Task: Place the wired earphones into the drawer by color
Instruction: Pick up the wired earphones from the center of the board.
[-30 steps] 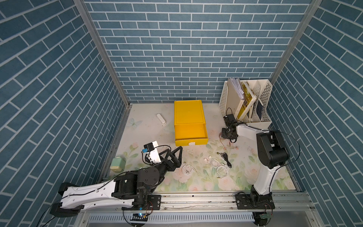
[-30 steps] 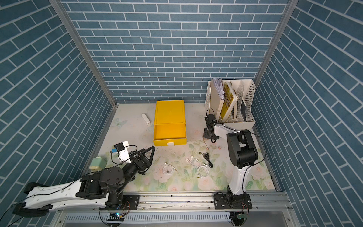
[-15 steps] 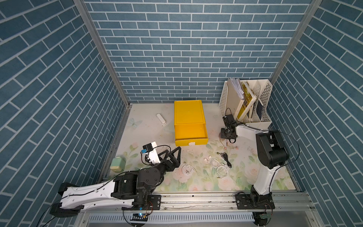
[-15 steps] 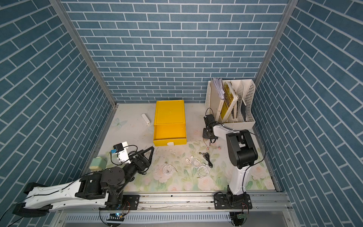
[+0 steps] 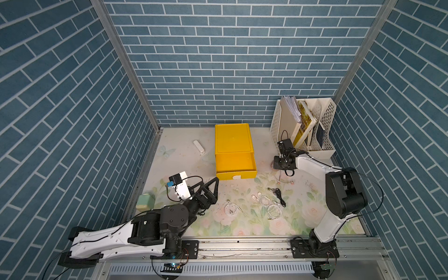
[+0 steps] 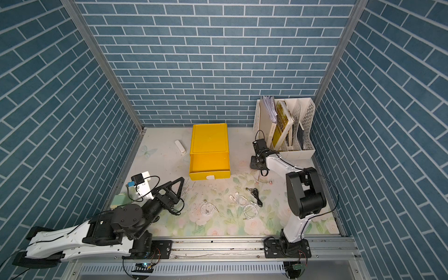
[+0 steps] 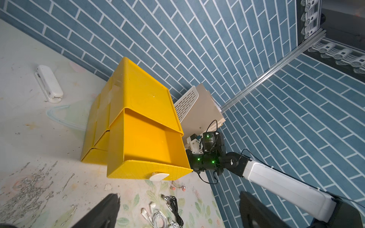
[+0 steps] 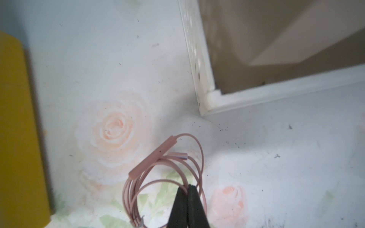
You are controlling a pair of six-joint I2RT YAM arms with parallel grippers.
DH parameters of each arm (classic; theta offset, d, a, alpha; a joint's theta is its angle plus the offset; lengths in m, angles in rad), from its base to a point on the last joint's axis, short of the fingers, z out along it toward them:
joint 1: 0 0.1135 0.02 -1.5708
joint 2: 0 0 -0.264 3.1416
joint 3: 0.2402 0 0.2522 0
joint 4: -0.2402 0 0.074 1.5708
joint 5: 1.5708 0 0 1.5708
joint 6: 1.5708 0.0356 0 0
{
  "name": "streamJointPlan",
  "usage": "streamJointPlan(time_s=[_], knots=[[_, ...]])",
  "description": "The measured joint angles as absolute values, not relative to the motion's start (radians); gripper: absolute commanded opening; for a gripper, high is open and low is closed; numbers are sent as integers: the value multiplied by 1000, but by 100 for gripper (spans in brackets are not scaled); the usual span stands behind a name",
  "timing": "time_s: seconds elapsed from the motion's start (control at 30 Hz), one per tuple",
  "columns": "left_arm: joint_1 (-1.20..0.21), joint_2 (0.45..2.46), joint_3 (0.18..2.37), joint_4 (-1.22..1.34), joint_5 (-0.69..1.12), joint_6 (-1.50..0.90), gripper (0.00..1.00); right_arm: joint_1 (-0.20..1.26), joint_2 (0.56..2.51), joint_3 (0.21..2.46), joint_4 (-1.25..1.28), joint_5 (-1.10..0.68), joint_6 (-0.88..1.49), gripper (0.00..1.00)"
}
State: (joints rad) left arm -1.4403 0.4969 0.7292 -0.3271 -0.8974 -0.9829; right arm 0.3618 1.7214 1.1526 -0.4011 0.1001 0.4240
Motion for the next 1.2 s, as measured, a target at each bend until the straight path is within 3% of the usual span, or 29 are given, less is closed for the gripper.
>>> streamJointPlan(time_s=[0.23, 0.67, 0.87, 1.2], knots=[[-1440, 521, 756, -296, -870, -907, 100, 362, 1612, 1194, -460, 88, 410, 0], [-1415, 811, 975, -249, -777, -802, 100, 362, 1412, 1291, -599, 74, 367, 0], [-1200, 983, 1069, -204, -486, -819, 100, 370, 1331, 1365, -666, 59, 360, 0], [-1014, 1287, 1221, -121, -97, -846, 96, 405, 1200, 1394, -726, -6, 352, 0]])
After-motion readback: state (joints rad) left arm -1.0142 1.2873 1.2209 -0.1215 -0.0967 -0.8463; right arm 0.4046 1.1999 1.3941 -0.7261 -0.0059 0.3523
